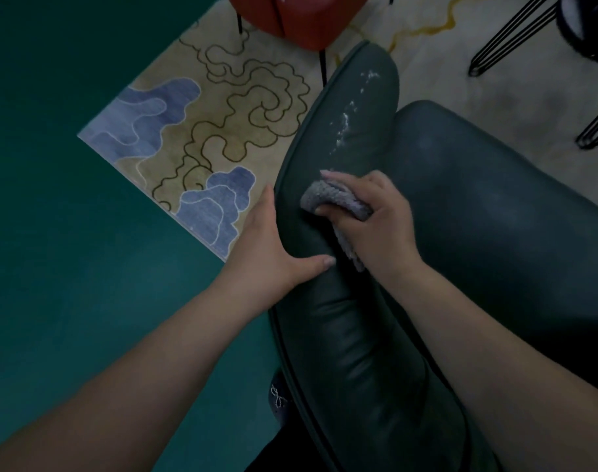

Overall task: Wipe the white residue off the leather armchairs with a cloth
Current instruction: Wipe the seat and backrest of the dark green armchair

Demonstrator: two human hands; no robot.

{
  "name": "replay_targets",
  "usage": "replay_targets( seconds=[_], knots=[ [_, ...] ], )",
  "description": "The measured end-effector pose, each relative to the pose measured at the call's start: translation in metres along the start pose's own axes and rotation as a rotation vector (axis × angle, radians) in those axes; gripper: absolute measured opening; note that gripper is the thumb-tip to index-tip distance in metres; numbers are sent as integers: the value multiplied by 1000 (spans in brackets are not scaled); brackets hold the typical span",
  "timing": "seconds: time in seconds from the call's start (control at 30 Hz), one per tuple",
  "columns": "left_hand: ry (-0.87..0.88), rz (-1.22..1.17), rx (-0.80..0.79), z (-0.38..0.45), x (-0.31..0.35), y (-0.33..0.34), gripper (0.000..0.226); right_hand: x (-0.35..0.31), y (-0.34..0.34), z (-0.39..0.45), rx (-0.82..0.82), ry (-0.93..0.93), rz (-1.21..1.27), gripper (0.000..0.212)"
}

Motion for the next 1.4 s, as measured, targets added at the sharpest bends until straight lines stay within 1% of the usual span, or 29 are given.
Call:
replay_targets(
  seconds=[0.03,0.07,0.13,0.17,0.2,0.23,0.3,0.33,0.37,0.47,0.5,0.53,0.6,0.67,0.7,0.8,0.83,0.9,0.97,1.0,1.03,1.13,1.2,1.27,1.33,1.4],
  knots=[
    [2,5,-3,6,2,0,130,4,2,8,-7,-8,-48,39],
    [6,0,-7,12,3,0,130,9,0,20,30,34,-66,37],
    [17,-10,-5,19,4,-1,128,20,-9,44,133,168,-28,33],
    [24,-5,0,22,5,-1,127,23,-12,51,169,195,6,31],
    [33,6,7,26,6,-1,126,23,-13,54,166,174,41,32],
    [43,21,14,29,6,-1,125,21,-11,54,115,98,44,34],
    [51,44,24,37,7,-1,125,16,0,47,-34,-114,-67,42],
    [50,48,25,41,8,-1,126,18,2,49,-65,-158,-121,43],
    [49,46,19,45,9,-2,127,22,0,59,-47,-129,-151,42],
    [64,59,18,58,14,-4,127,36,-18,97,135,76,-152,35],
    [73,75,26,63,17,-4,126,39,-21,104,172,109,-118,33],
    [85,87,31,68,21,-5,125,37,-21,106,184,107,-51,32],
    [110,88,34,80,27,-5,122,28,-12,102,103,6,18,34],
    [128,78,27,92,31,-5,121,23,-1,97,-15,-107,-59,39],
    [126,86,23,96,31,-5,123,26,-2,101,-8,-92,-92,40],
    [117,136,15,104,33,-5,129,43,-24,127,145,57,-113,35],
    [121,144,13,107,35,-5,129,45,-28,133,166,60,-94,34],
    [135,137,12,115,41,-5,125,38,-25,137,103,-43,-48,36],
    [150,120,23,126,48,-5,116,32,-13,133,17,-182,-134,41],
    [153,125,29,133,52,-5,116,35,-12,134,16,-185,-166,42],
    [157,136,30,140,56,-4,118,41,-15,139,46,-133,-175,40],
    [175,168,50,163,68,-2,116,62,-38,159,226,60,-148,34],
    [176,175,66,175,74,0,112,67,-43,165,290,94,-64,33],
    [185,170,97,181,75,2,105,64,-34,162,237,21,-15,35],
    [180,176,125,182,73,3,101,64,-24,157,169,-35,-60,38],
    [175,198,144,183,70,4,105,73,-31,168,222,57,-77,35]
  ],
)
Point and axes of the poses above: each hand's wrist, its own z-axis towards the middle knuckle, its own y-axis out of the palm, x = y × z, the point moved 3 cm from there along z, towards the middle knuckle, and after that the axes turned 2 degrees about -y, right-handed, at the moved point
